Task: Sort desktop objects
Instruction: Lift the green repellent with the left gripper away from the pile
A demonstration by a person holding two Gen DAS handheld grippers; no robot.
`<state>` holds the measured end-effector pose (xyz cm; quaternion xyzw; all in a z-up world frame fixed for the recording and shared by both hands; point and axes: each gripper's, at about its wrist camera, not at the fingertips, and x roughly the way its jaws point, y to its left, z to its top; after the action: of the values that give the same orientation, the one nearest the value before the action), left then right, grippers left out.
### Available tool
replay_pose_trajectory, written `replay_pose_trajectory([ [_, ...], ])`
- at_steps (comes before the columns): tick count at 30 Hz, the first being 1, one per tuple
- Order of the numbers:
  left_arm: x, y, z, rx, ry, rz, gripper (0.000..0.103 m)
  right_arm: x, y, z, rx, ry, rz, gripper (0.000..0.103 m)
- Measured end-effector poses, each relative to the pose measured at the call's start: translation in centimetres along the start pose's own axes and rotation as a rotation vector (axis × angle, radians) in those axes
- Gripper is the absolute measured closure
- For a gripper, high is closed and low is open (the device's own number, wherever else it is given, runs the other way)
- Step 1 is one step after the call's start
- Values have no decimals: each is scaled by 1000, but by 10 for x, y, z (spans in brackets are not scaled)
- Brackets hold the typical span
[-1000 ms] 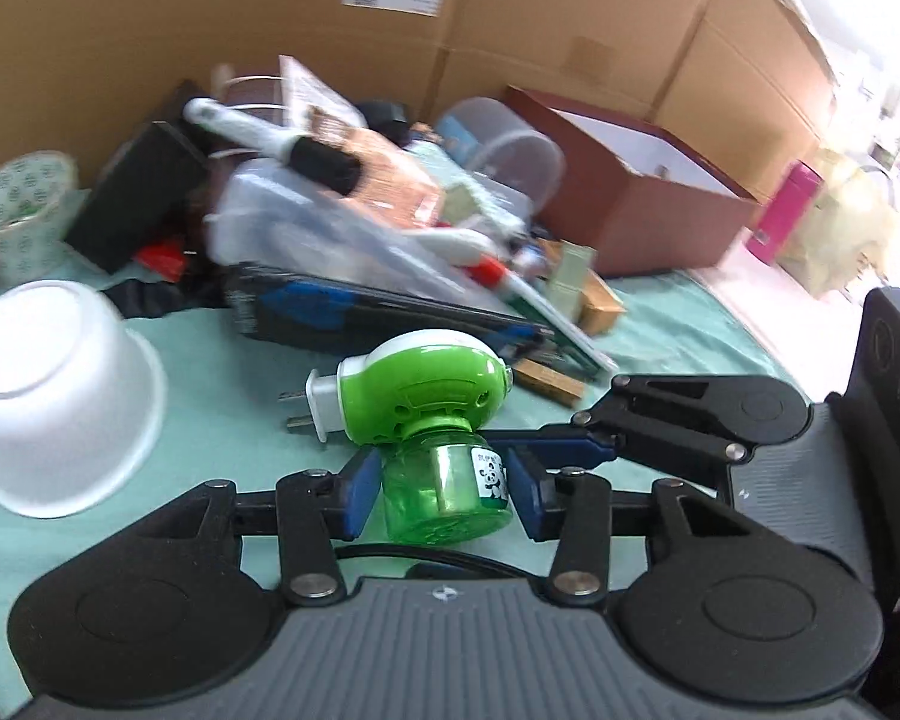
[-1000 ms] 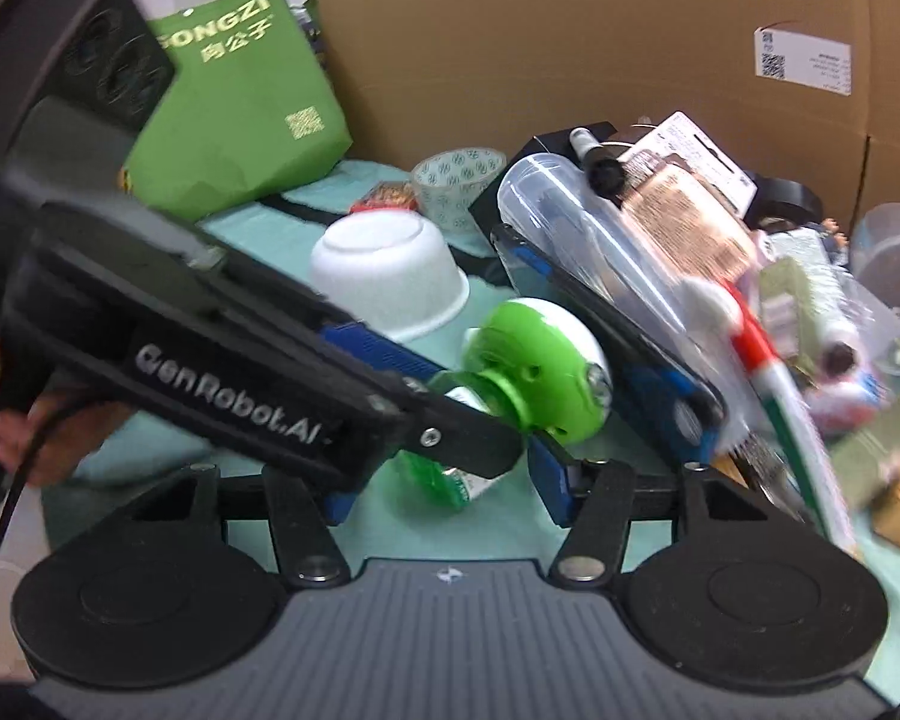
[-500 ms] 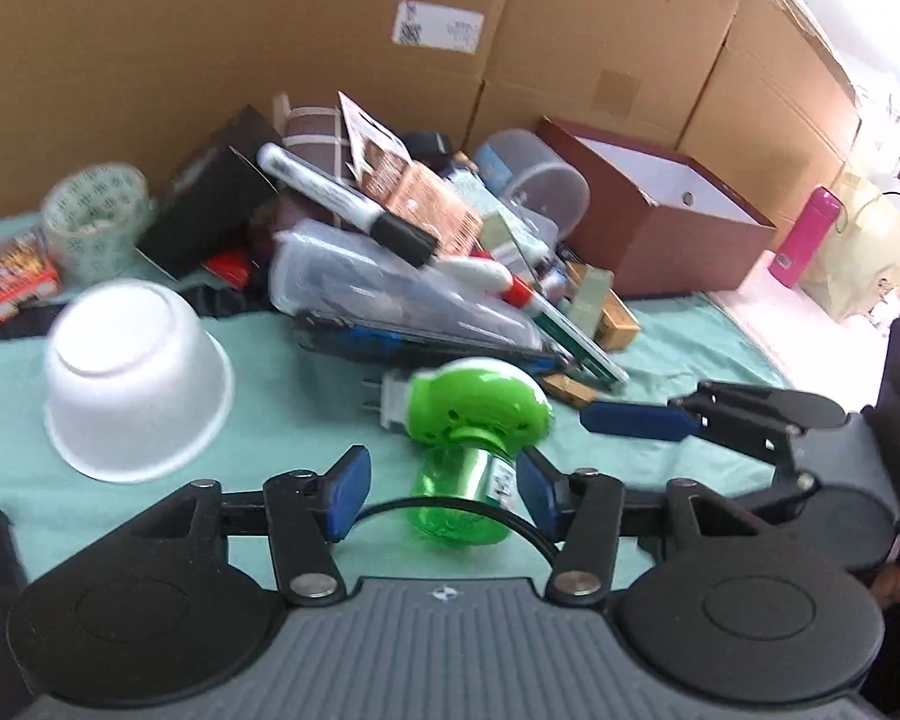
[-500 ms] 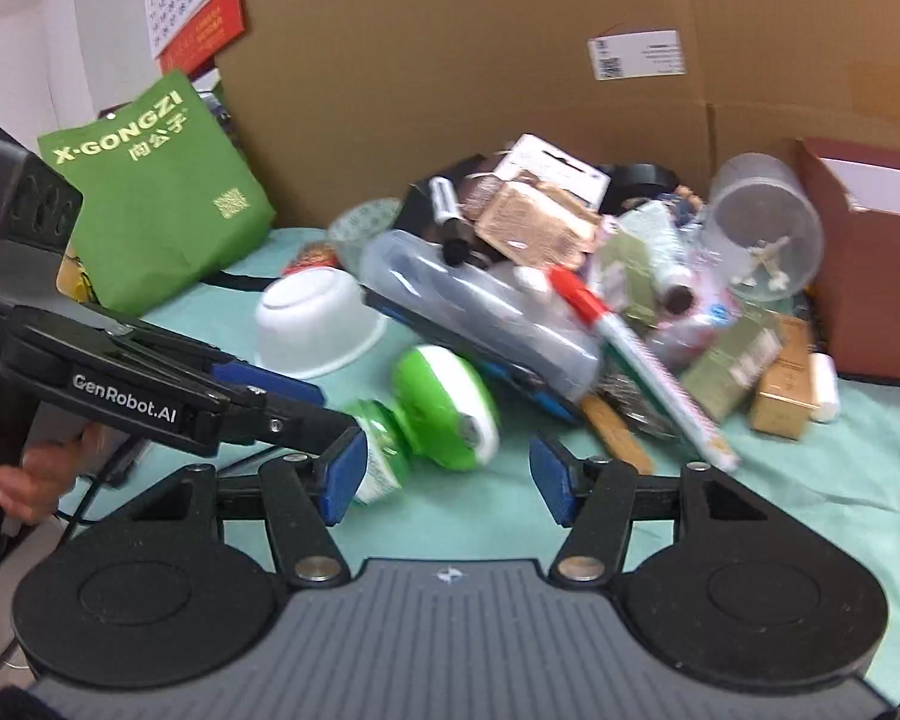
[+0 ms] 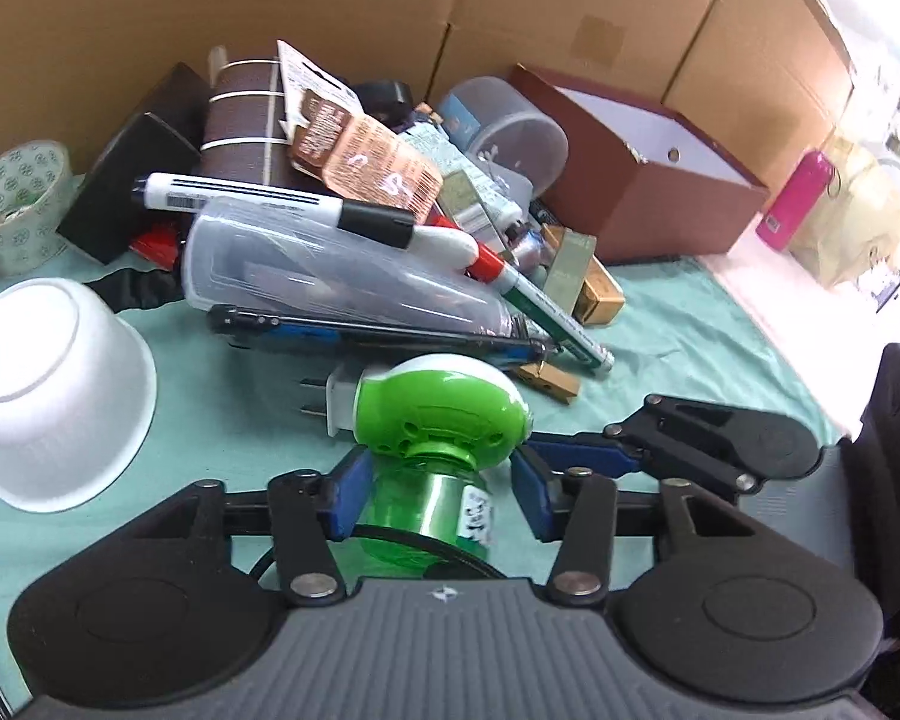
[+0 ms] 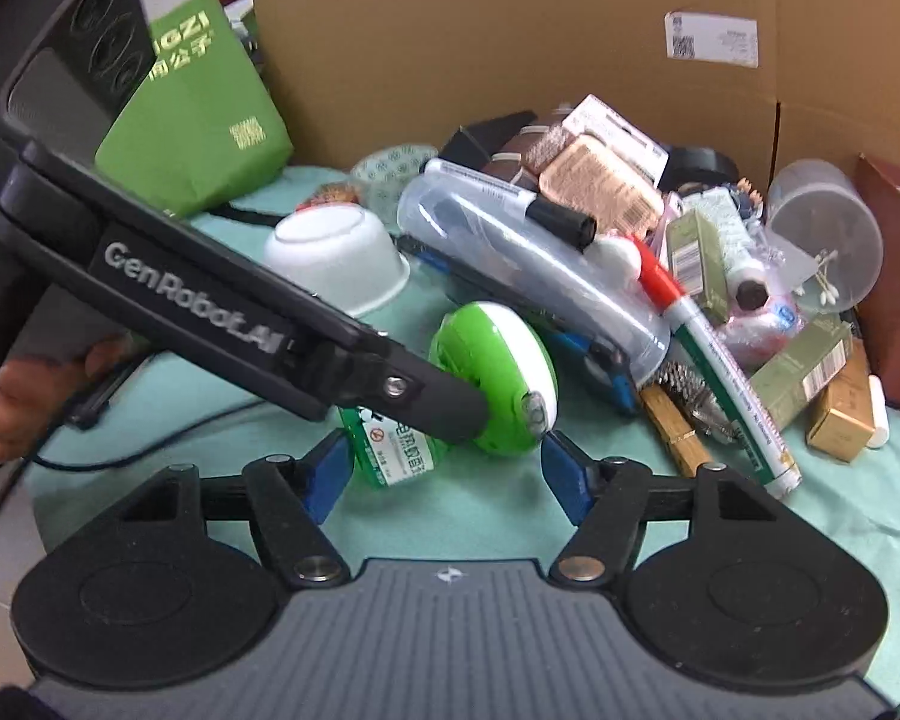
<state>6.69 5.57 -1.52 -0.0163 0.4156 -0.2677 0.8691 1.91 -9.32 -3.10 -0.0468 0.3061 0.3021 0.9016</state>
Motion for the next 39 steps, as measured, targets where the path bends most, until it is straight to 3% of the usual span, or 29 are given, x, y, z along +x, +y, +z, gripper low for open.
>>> replay_pose_trajectory([
  [5,10,-15,-1,44,35,-102,56,-13,-13,-9,19,28,-31,39],
  [15,20,-20,4,21,62,-105,55,-6,-20,-9,152,28,-31,37],
  [17,22,-20,5,15,55,-104,54,-5,-21,-9,150,10,-34,42],
  [18,23,-22,5,14,57,-101,54,-6,-22,-10,158,5,-11,53],
  [19,23,-24,4,14,51,-100,54,-8,-23,-11,170,2,-3,53],
  [28,6,-60,11,54,-73,-119,55,-42,-21,-11,65,-90,-114,53],
  [39,20,-114,83,82,-225,-217,55,-87,-81,25,17,-230,-265,53],
])
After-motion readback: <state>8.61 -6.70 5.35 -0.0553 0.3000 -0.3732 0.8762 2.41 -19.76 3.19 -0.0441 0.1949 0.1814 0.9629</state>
